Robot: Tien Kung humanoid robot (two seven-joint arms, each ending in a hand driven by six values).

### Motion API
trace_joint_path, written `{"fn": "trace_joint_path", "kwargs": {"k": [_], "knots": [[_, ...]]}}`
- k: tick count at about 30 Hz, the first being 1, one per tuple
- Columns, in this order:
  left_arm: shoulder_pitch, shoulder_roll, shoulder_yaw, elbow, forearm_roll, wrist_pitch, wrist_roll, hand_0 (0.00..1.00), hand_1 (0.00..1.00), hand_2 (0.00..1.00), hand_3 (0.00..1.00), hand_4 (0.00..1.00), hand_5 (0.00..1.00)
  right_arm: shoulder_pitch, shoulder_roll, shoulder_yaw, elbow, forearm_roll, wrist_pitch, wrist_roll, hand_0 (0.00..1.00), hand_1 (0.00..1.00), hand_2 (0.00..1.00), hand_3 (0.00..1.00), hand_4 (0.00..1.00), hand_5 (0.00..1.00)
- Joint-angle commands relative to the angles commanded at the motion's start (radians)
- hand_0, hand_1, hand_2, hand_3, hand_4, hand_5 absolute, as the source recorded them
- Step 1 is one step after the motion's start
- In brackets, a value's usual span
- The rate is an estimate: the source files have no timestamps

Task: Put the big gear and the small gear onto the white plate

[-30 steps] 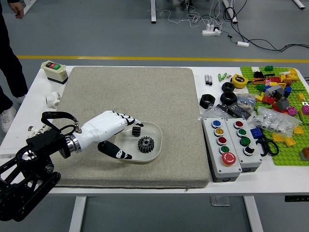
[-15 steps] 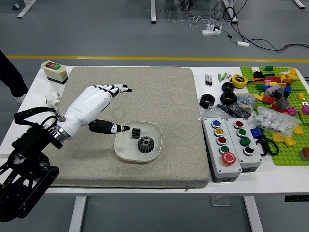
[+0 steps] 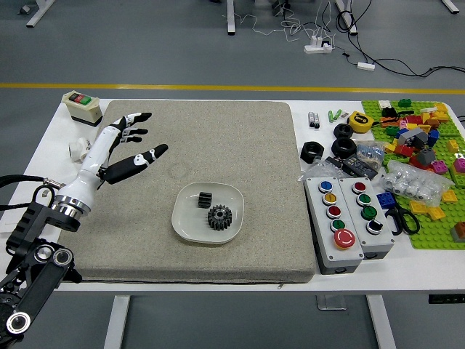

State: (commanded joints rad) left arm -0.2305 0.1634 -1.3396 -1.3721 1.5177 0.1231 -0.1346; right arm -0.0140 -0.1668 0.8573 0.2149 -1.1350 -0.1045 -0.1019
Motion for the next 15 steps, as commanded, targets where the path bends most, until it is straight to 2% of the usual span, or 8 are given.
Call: {"fn": "trace_joint_path", "kwargs": {"k": [1, 2, 12, 13, 15], "knots": [[0.006, -0.001, -0.01, 0.0, -0.039, -0.001, 0.003, 0.724, 0.802, 0.891, 0.831, 0.918, 0.793, -0.001, 0.0, -0.001, 0.0, 0.0, 0.0, 0.0, 0.713, 0.745, 0.795, 0.663, 0.852, 0.678], [0.014, -0.001, -0.024, 0.0, -0.078, -0.004, 0.009, 0.749, 0.827, 0.899, 0.839, 0.904, 0.915, -0.001, 0.0, -0.001, 0.0, -0.001, 0.0, 0.0, 0.715, 0.746, 0.795, 0.663, 0.852, 0.678], [0.06, 0.001, -0.092, 0.006, -0.497, -0.032, 0.031, 0.761, 0.831, 0.905, 0.844, 0.912, 0.906, -0.005, 0.0, -0.01, -0.001, 0.003, -0.002, 0.0, 0.714, 0.746, 0.795, 0.663, 0.852, 0.678], [0.064, 0.001, -0.094, 0.005, -0.532, -0.035, 0.03, 0.761, 0.831, 0.905, 0.844, 0.912, 0.906, -0.006, 0.0, -0.011, -0.001, 0.003, -0.003, 0.0, 0.714, 0.746, 0.795, 0.663, 0.852, 0.678], [0.072, 0.003, -0.102, 0.004, -0.545, -0.045, 0.03, 0.762, 0.828, 0.906, 0.846, 0.908, 0.927, -0.006, -0.001, -0.016, -0.002, 0.004, -0.003, 0.0, 0.714, 0.747, 0.795, 0.663, 0.852, 0.677]]}}
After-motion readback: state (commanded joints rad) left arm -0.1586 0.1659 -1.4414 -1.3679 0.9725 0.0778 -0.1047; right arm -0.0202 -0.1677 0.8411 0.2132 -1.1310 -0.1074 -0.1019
